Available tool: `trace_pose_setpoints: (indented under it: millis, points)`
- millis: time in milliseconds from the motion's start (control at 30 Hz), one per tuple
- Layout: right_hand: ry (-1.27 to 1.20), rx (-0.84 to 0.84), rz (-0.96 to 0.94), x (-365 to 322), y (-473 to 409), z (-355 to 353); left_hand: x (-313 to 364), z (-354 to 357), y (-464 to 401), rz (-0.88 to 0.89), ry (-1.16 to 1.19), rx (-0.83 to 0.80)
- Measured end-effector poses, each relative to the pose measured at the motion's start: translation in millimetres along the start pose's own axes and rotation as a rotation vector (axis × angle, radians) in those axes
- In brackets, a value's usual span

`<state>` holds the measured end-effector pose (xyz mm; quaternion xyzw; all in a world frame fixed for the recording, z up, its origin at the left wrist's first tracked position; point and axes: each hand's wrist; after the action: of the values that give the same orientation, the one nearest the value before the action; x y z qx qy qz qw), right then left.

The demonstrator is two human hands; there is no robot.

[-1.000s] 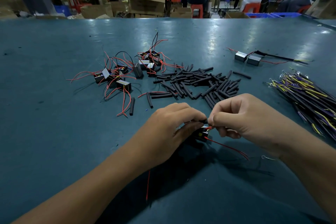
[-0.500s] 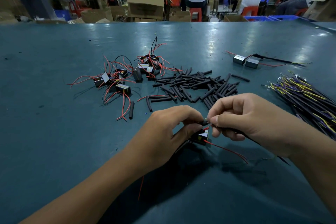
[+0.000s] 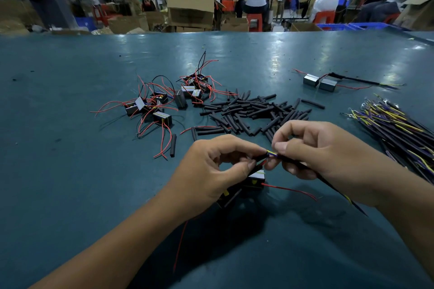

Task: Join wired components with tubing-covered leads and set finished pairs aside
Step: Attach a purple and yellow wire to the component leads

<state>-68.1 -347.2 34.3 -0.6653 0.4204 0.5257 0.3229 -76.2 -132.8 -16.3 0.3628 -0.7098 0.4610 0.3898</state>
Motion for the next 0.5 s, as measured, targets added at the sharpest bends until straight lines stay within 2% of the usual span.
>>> trace_pose_setpoints:
  millis: [100,267,400,500]
  points:
    - [0.06,0.019,-0.046,1.8,-0.8,-4.7,-1.6,-1.3,-1.8,0.006,-0.048,-0.026]
    - [0.256,-0.049,-0.181,2.3,1.7,-11.9,-3.6,-2.5,-3.1,0.13,-0.269,-0.054]
    - [0.298,-0.089,-0.221,5.0,0.4,-12.5,-2.0,-2.0,-1.3,0.068,-0.258,-0.027]
    - [0.348,-0.088,-0.234,10.0,-1.3,-10.9,0.1,-2.1,-1.4,0.104,-0.287,-0.04]
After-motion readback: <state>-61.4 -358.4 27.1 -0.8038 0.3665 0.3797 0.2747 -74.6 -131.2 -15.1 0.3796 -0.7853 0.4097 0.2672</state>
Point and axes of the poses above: each hand's wrist, its own y-axis away from the middle knuckle, its own z-axis out of the palm, x = y × z, and after that the axes turned 3 degrees about -z, right-handed
